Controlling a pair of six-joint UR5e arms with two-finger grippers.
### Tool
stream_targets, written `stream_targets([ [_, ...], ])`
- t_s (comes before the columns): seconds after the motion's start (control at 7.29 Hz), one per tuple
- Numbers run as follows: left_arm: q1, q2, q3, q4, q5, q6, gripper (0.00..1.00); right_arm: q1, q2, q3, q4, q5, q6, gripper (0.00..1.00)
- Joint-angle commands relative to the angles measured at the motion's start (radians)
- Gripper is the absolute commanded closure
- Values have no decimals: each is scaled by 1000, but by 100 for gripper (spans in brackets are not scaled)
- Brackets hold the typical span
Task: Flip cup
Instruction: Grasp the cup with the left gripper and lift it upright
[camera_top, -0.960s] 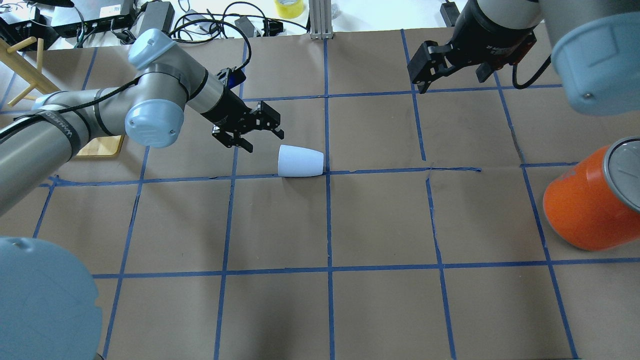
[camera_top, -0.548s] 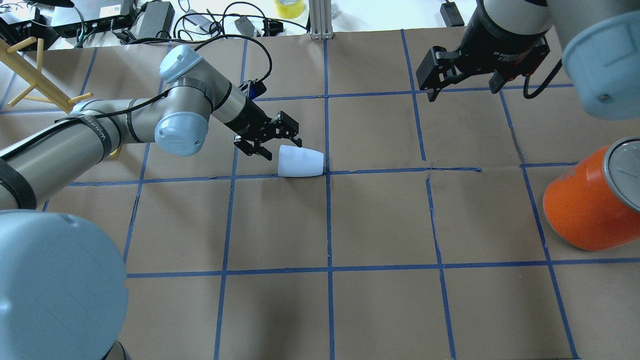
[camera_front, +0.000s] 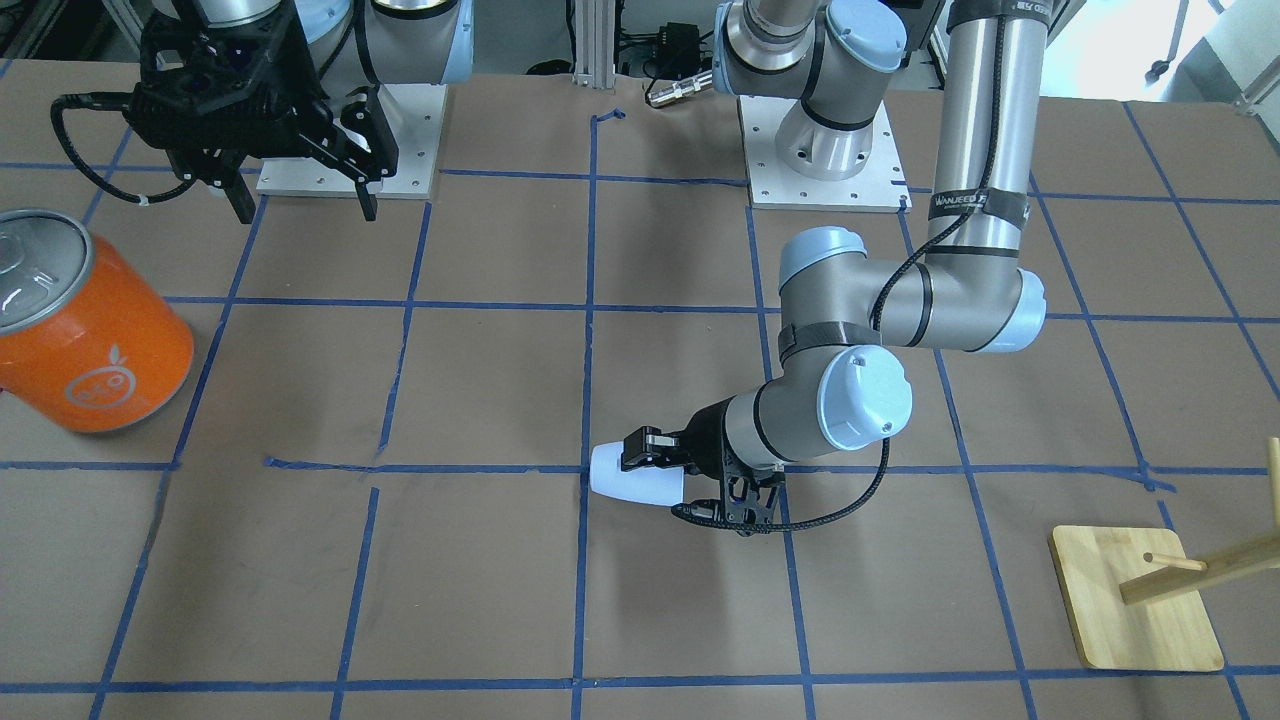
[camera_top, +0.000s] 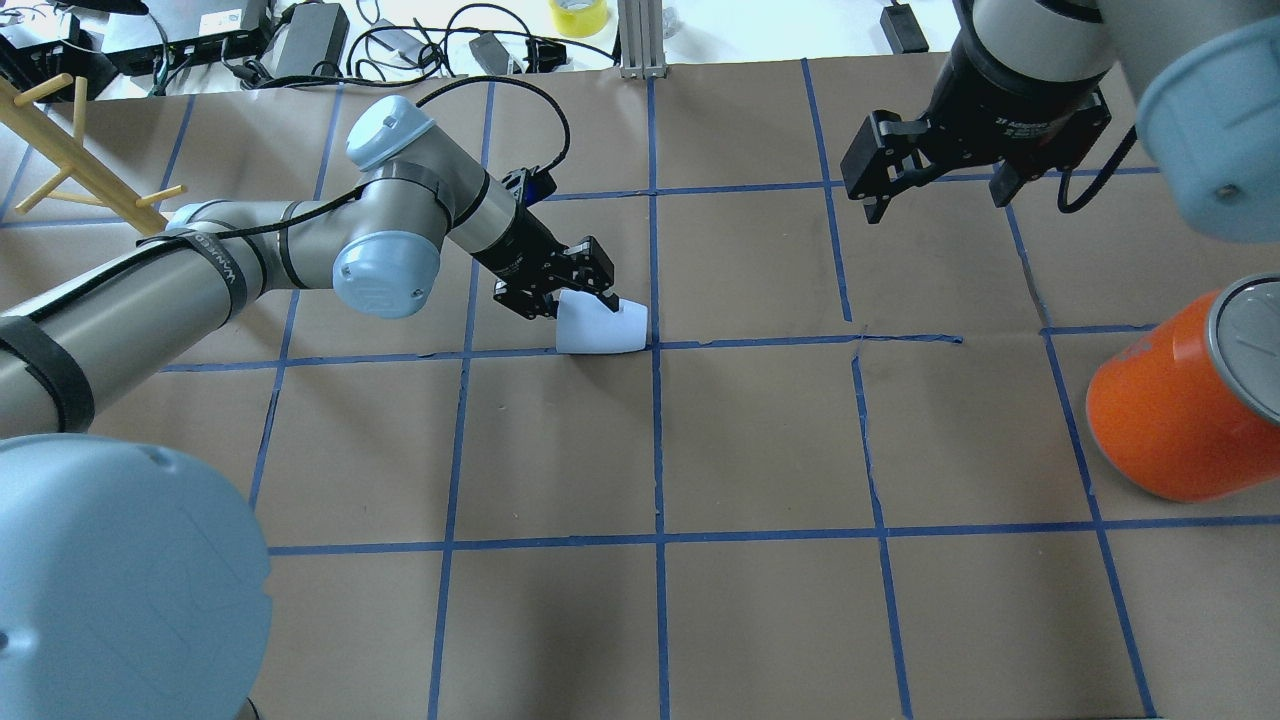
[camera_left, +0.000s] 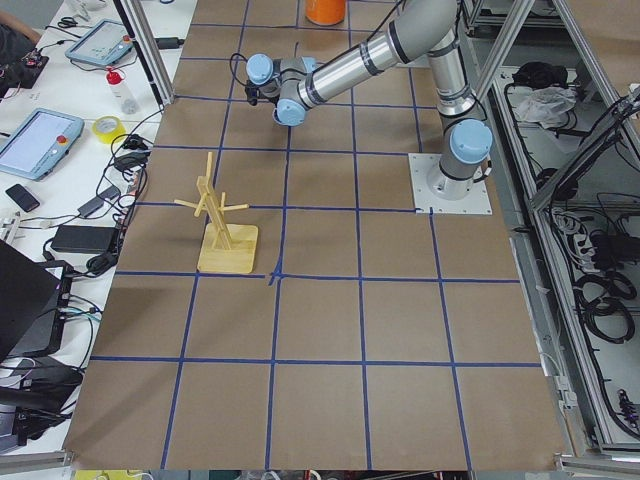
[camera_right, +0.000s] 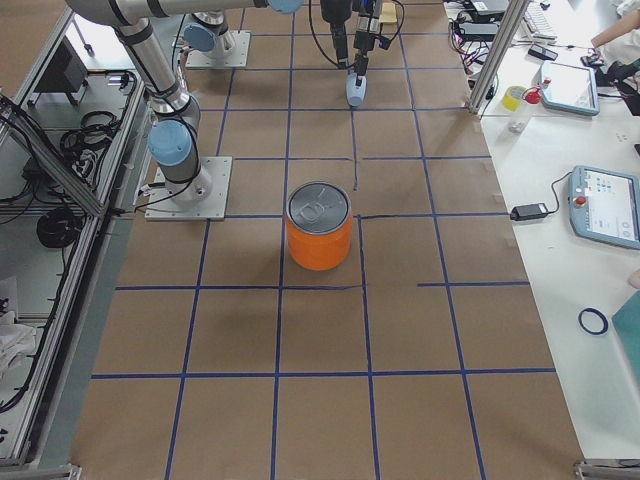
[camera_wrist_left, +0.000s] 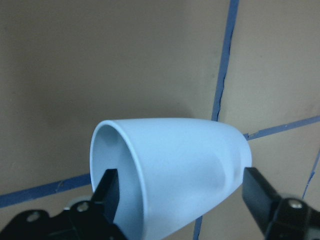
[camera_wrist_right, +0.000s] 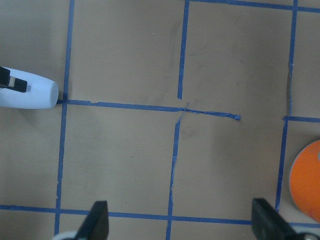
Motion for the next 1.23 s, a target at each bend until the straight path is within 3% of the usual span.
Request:
stream_targets([
  [0.0, -1, 14, 4, -3, 9, -12, 100, -12, 0, -5, -8, 5, -1, 0],
  [0.14, -1, 20, 16, 2, 16, -44, 100, -41, -2, -9, 3, 3, -1, 0],
  [0.27, 2, 34, 31, 5, 79, -77, 100, -40, -14, -6, 5, -3, 0, 0],
  [0.69, -1, 82, 178, -105, 442, -62, 100, -45, -20, -2, 8, -18, -1, 0],
  [0.82, 10, 105, 195, -107, 501, -26, 100, -45, -20, 0, 8, -18, -1, 0],
  [0.96, 33, 114, 195, -75, 610, 135, 100, -45, -20, 0, 6, -17, -1, 0],
  [1.1, 52, 79, 177, 83, 661, 231, 100, -45, -20, 0, 5, -18, -1, 0],
])
